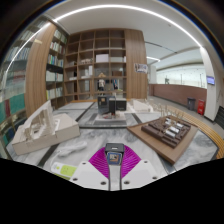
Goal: Unplug charger
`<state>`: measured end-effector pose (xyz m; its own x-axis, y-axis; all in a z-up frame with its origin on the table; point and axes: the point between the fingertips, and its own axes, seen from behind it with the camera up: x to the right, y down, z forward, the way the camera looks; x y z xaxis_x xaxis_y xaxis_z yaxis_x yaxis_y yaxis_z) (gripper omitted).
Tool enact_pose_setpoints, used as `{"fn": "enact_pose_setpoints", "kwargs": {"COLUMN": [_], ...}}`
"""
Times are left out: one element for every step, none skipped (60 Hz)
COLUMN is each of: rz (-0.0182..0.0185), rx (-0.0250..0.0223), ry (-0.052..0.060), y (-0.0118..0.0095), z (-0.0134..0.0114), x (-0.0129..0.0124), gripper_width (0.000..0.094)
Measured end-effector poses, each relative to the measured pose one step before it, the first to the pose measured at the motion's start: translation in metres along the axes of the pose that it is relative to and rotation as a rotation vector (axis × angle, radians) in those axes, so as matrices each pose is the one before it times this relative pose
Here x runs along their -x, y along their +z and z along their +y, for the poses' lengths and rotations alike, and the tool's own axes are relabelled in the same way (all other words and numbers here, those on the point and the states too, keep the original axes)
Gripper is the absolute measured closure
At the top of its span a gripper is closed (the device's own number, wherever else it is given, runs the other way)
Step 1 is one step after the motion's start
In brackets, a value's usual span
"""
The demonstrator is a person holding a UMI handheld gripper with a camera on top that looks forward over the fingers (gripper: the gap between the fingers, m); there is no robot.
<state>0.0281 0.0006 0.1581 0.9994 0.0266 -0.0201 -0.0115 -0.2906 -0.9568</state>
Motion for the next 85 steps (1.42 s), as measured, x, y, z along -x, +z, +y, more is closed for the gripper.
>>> {"fn": "enact_pose_setpoints", "kwargs": {"rz": [0.00277, 0.00692, 0.00468, 0.00401, 0.00148, -0.00106, -0.00078, 0.00126, -0.00224, -0.00081, -0.0046, -0.00295, -0.00436, -0.00137, -0.00197, 0.00343, 0.00958, 0.01269, 0.01324, 0.01132, 0.00682, 0.00098, -0.00291, -0.00353, -0.00728, -0.00945, -0.01157, -0.01069, -0.01053, -0.00337, -0.00767, -0.00746, -0.00508, -0.00186, 0.00021, 0.00505, 0.00113, 0.00185, -0.0002, 0.00222, 0.0009, -0.00083, -0.00329, -0.00267, -0.00282, -0.00302, -0.00326, -0.00302, -0.00324, -0.0032, -0.00214, -0.00264, -0.00294, -0.00363, -0.00452, -0.00313, -0.00124, -0.00132, -0.0029, -0.00487, -0.00568, -0.00427, -0.00373, -0.00534, -0.00654, -0.00708, -0.0082, -0.00911, -0.00786, -0.00736, -0.0035, -0.00047, 0.00147, 0.00441, 0.00577, 0.00583, 0.00476, 0.00584, 0.0065, 0.00538, 0.00082, -0.00186, -0.00479, -0.00682, -0.00833], "rx": [0.0297, 0.0286, 0.02891, 0.02775, 0.02579, 0.02414, 0.02436, 0.02343, 0.0213, 0.01856, 0.0181, 0.0178, 0.01453, 0.01292, -0.02248, -0.02217, -0.00547, 0.00193, 0.0057, 0.00636, -0.00203, -0.00217, 0.00027, 0.00034, 0.00278, 0.00614, 0.00943, 0.01141, 0.01105, 0.00852, 0.00622, 0.00389, 0.0012, -0.00027, -0.00047, -0.00077, -0.00036, 0.00028, 0.00184, -0.00141, -0.00256, -0.00332, -0.00209, -0.00465, -0.00553, -0.00656, -0.00707, -0.00702, -0.00593, -0.00415, -0.00607, -0.00599, -0.00665, -0.00734, -0.00702, -0.00683, -0.00525, -0.00649, -0.00625, -0.00604, -0.00753, -0.00689, -0.00375, -0.0049, -0.00596, -0.00676, -0.00699, -0.0054, -0.0053, -0.00191, -0.00369, -0.00509, -0.00579, -0.00482, -0.00133, 0.00193, 0.00181, -0.00144, -0.0038, -0.00407, -0.00493, -0.00602, -0.00561, -0.00421, -0.00322], "ry": [-0.0029, -0.0045, -0.0023, -0.0035, -0.0045, -0.0054, -0.0063, -0.0056, -0.0065, -0.0065, -0.0042, -0.0045, -0.0032, -0.0015, 0.0011, -0.0008, -0.0058, -0.0073, -0.0078, -0.0065, -0.0008, 0.0002, 0.002, 0.0045, 0.0044, 0.0057, 0.0078, 0.0099, 0.011, 0.0098, 0.0073, 0.0047, 0.0023, 0.0006, -0.0004, -0.0005, -0.003, -0.0027, -0.0019, -0.0034, -0.004, -0.0037, -0.0027, -0.0012, -0.0002, 0.0003, 0.0004, 0.0008, 0.0, -0.0005, -0.0017, -0.0013, -0.0018, -0.0029, -0.0028, -0.0029, -0.0021, -0.0009, -0.002, -0.0026, -0.0018, -0.0011, -0.0009, -0.0008, -0.0011, -0.0004, 0.0013, 0.0021, 0.0032, 0.0033, 0.0011, -0.0021, -0.0057, -0.0075, -0.0055, -0.0024, -0.0018, -0.0038, -0.0051, -0.0018, 0.0044, 0.0058, 0.0078, 0.0094, 0.0097], "y": [0.00239, -0.00075, 0.00299, 0.00347, 0.00356, 0.00419, 0.00447, 0.0045, 0.00461, 0.00472, 0.00449, 0.0035, 0.00298, 0.0022, 0.00111, 0.00126, 0.00111, 0.00116, 0.00127, 0.00074, 0.00187, 0.00102, 0.00139, 0.00135, 0.00106, 0.00086, 0.0007, 0.00074, 0.00054, 0.00062, -0.00069, -0.0005, -0.00087, -0.00106, -0.0014, -0.0018, -0.00236, -0.0026, -0.00284, -0.00242, -0.00342, -0.00392, -0.00578, -0.00491, -0.00534, -0.00588, -0.00626, -0.00645, -0.00736, -0.00812, -0.00766, -0.00767, -0.00805, -0.00834, -0.00854, -0.00862, -0.00826, -0.0081, -0.00783, -0.00745, -0.00736, -0.00673, -0.00775, -0.00655, -0.00615, -0.0055, -0.00538, -0.00478, -0.00225, -0.00372, -0.00378, -0.00287, -0.00249, -0.00188, -0.00143, -0.00109, -0.00094, -0.00126, 0.0005, 0.00029, -0.0002, -0.00001, -0.00021, -0.00017, -0.00055], "z": [0.01126, 0.01398, 0.01213, 0.01206, 0.01169, 0.01151, 0.0115, 0.01069, 0.00967, 0.01033, 0.00846, 0.00695, 0.00597, 0.00464, -0.00098, -0.00321, -0.00072, 0.00051, 0.001, 0.00001, -0.00422, 0.00019, 0.00002, -0.00044, 0.00007, 0.00083, 0.00161, 0.00219, 0.0021, 0.00111, 0.00188, 0.00108, 0.00034, 0.00012, 0.00011, 0.00005, 0.0003, 0.00016, 0.00015, -0.00035, -0.00073, -0.00121, -0.00152, -0.0018, -0.00216, -0.0023, -0.00272, -0.00244, -0.00257, -0.00351, -0.00237, -0.00234, -0.00255, -0.00301, -0.00288, -0.00224, -0.00299, -0.00239, -0.00222, -0.00208, -0.00149, -0.00043, -0.00211, -0.00124, -0.00126, -0.00116, -0.00119, -0.00078, 0.00103, -0.00065, -0.00059, -0.00045, -0.0005, -0.00023, 0.00022, 0.00101, 0.00112, 0.00121, 0.00053, 0.00005, -0.00093, -0.00126, -0.00141, -0.00128, -0.0019], "x": [-0.0017, -0.00025, -0.00148, -0.00115, 0.00004, 0.00058, 0.00019, 0.0002, 0.00096, 0.00282, -0.00016, 0.00143, 0.00111, 0.00182, -0.00087, -0.00208, -0.00139, -0.0029, -0.00264, -0.00071, -0.00132, -0.00074, 0.00013, 0.00011, 0.00061, 0.00122, 0.0019, 0.00207, 0.00194, 0.00266, 0.00016, 0.00068, 0.00028, -0.00004, -0.0004, -0.0012, -0.00033, -0.00034, -0.00191, 0.00014, 0.00019, 0.00032, -0.00079, 0.0004, 0.00052, 0.00058, 0.00054, 0.00128, 0.00095, 0.00037, 0.00152, 0.00096, 0.00132, 0.00153, 0.00101, 0.00055, 0.00179, 0.00092, 0.00133, 0.0014, 0.00067, 0.00152, 0.00031, 0.00111, 0.00134, 0.00122, 0.00144, 0.00138, 0.0021, 0.00004, 0.00007, -0.00065, -0.00127, -0.00207, -0.00302, -0.00346, -0.00318, -0.00357, -0.00125, -0.00154, -0.00116, -0.00119, -0.00033, 0.00049, 0.00017], "gripper_width": [0.0823, 0.0814, 0.0809, 0.0808, 0.0807, 0.0804, 0.0786, 0.0783, 0.0782, 0.078, 0.0775, 0.0773, 0.0771, 0.0755, 0.0756, 0.075, 0.0745, 0.0735, 0.0723, 0.0713, 0.0698, 0.0687, 0.0675, 0.0665, 0.0649, 0.0633, 0.0599, 0.0499, 0.0437, 0.037, 0.029, 0.0209, 0.0129, 0.0114, 0.0033, 0.008, 0.0091, 0.0101, 0.0106, 0.011, 0.011, 0.0111, 0.011, 0.011, 0.011, 0.011, 0.011, 0.011, 0.0111, 0.0111, 0.011, 0.011, 0.0109, 0.0108, 0.011, 0.011, 0.0108, 0.0107, 0.0105, 0.0104, 0.0103, 0.0098, 0.0094, 0.0089, 0.0089, 0.009, 0.009, 0.0091, 0.0092, 0.0094, 0.0091, 0.0091, 0.0093, 0.0095, 0.0094, 0.0094, 0.0094, 0.0092, 0.0095, 0.01, 0.0106, 0.0103, 0.0103, 0.0104, 0.0102]}}
